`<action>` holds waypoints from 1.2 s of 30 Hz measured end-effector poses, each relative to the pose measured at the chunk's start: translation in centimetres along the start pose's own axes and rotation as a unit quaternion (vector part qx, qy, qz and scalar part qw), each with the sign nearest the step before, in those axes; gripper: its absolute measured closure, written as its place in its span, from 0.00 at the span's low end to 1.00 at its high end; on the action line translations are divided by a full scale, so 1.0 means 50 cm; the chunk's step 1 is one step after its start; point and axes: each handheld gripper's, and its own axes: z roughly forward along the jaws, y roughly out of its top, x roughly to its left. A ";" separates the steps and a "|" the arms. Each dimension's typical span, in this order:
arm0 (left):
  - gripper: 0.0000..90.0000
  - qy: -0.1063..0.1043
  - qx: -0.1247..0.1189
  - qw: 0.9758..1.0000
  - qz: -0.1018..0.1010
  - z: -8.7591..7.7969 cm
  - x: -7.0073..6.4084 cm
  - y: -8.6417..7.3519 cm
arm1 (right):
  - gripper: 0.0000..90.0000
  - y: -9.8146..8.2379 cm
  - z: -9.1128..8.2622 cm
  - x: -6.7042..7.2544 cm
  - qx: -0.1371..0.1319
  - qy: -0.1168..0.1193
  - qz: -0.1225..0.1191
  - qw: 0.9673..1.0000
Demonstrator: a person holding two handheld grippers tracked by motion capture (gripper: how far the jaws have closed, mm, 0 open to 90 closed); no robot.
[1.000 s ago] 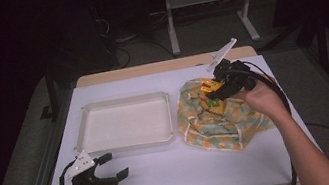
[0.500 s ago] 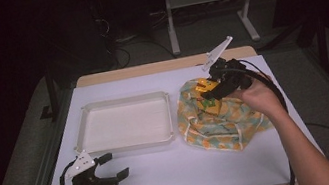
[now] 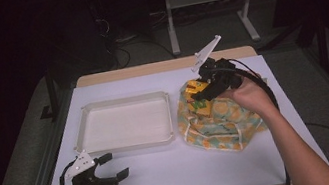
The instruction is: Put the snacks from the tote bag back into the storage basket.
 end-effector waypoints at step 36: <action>0.15 -0.001 -0.003 1.000 0.000 -0.002 -0.001 0.000 | 0.55 0.071 0.052 0.034 -0.012 0.039 -0.043 0.998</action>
